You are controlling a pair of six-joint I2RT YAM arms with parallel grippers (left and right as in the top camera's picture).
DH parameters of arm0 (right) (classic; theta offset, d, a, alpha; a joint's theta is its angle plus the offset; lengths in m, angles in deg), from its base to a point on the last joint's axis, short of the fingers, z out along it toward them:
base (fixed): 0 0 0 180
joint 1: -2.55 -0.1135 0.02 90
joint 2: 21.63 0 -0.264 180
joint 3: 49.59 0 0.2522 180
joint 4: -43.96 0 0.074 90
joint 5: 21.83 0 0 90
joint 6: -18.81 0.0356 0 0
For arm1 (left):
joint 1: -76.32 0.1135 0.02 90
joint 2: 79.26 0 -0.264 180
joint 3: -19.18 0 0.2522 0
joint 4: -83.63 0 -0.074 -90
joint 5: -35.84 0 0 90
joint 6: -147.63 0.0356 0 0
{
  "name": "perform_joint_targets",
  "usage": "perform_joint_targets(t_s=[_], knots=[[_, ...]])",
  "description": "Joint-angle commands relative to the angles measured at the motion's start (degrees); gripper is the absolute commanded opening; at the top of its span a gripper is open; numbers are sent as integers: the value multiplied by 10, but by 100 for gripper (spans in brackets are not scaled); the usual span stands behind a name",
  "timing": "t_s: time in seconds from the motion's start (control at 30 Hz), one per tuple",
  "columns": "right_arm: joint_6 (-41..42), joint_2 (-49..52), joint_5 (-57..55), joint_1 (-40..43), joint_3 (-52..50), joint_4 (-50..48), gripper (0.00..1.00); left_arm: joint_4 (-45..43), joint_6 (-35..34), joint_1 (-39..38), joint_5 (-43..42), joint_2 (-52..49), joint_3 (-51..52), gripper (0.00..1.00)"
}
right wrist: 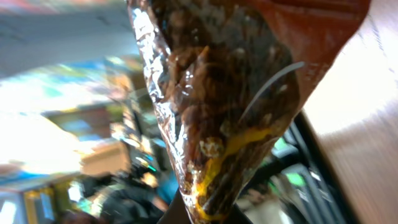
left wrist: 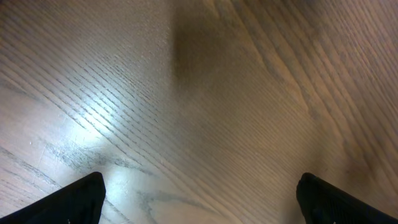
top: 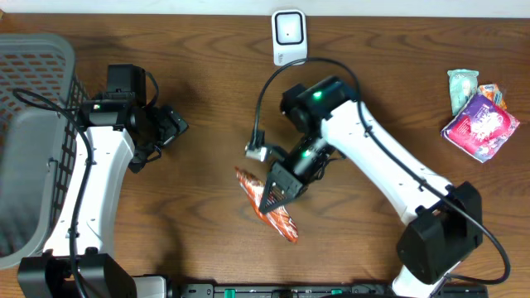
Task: Scan the item barcode
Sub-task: 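Lift the red bag and rotate it with the right gripper, then hold the red bag in front of the scanner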
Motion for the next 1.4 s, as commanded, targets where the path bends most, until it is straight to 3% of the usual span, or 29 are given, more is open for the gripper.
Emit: perform_joint_targets(t_s=[0.0,0.4,0.83,1.0,1.13,1.27,1.37], knots=[[18,3,123,31,-1,0,1,1,3,3,6,2,0,98],[-8,3,101,90,-1,0,1,1,3,3,6,2,0,98],[-76,3,34,55,-1,-23,1,1,3,3,6,2,0,98],[70,3,-74,39,-1,-127,1,1,3,3,6,2,0,98],[365,3,-361,35,-1,-256,1,1,3,3,6,2,0,98],[457,3,-551,38,0,-364,1,1,3,3,6,2,0,98],[496,7,-581,56,0,-457,1,1,3,3,6,2,0,98]])
